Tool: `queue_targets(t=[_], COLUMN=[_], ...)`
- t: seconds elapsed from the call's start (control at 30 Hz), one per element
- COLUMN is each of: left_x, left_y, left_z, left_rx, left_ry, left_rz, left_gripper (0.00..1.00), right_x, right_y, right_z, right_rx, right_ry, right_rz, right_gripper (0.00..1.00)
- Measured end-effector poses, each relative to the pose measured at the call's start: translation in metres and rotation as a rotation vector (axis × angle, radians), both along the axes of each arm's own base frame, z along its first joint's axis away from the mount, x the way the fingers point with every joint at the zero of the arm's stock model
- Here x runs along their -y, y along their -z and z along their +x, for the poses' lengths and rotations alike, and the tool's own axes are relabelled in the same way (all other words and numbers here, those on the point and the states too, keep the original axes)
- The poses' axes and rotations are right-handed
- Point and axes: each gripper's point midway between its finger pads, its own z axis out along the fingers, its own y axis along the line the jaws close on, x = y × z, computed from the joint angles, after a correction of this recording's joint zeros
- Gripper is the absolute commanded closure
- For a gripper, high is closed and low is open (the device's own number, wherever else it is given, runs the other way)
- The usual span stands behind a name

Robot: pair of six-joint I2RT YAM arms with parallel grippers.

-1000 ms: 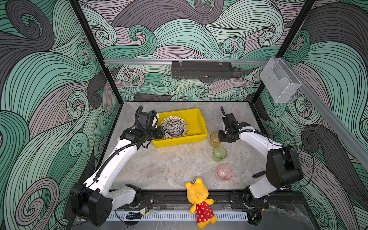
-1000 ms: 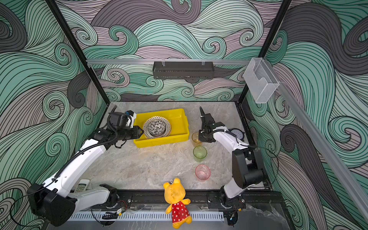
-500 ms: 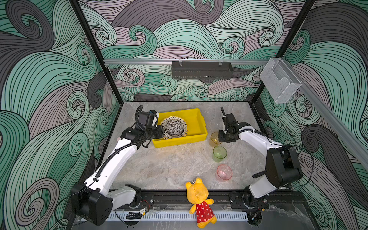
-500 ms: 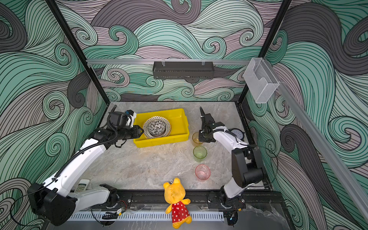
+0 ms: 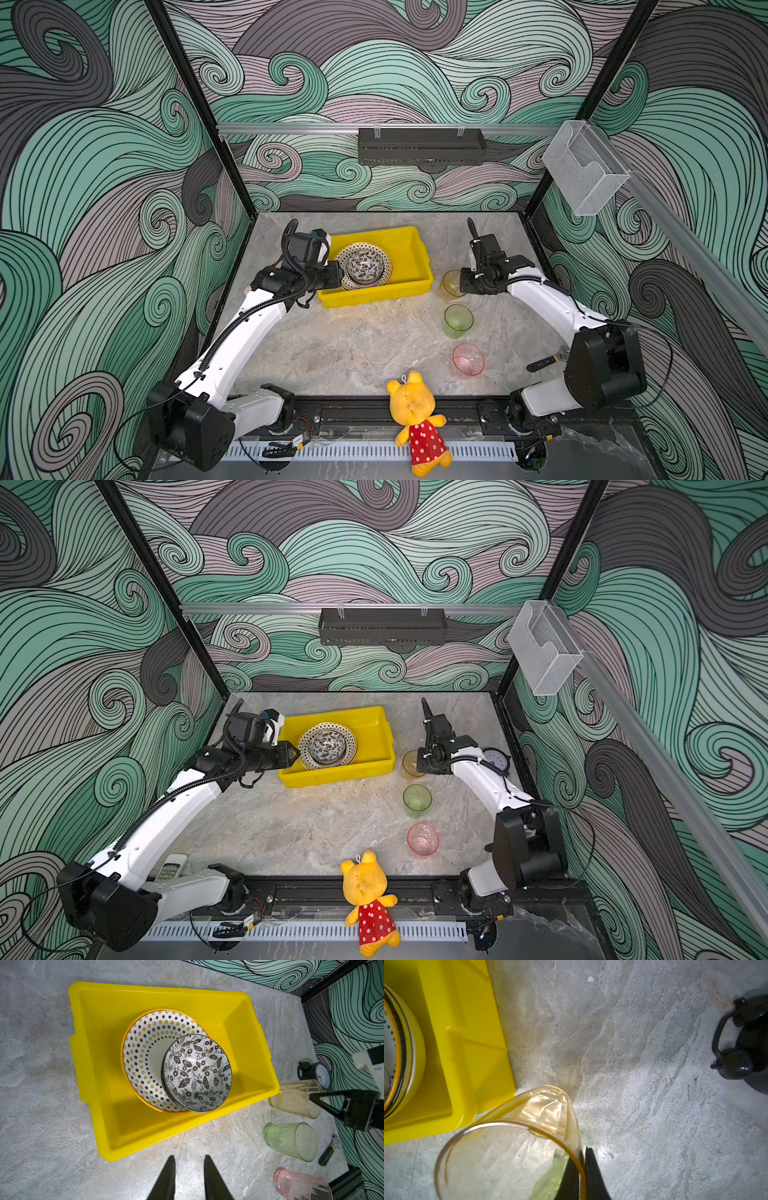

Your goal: Place the mixed dishes into the plastic bin

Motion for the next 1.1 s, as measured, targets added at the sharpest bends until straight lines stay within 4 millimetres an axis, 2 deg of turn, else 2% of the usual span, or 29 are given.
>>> queue_targets(t=[0.57,0.7,1.1], left_x=[-0.003,-0.006,-0.005], left_y=[-0.009,-0.005,-0.006], left_z=[-0.002,-0.001,0.006], left_rx=[0.032,0.038,0.065], left_ry=[-0.008,-0.026,-0.046], left_rz=[-0.002,0.003,-0.012], left_gripper=[0.73,0.73,0.73], right_x=[0.003,0.005,-0.001], right_y=[-0.032,-0.041,-0.075], right_z=[0.003,0.004,0.012], right_rx=[0.048,0.059,0.122], right_ry=[0.006,0.007,-0.016], right_rz=[-0.006,-0.018,-0.045], right_gripper=[1.00,1.00,1.00])
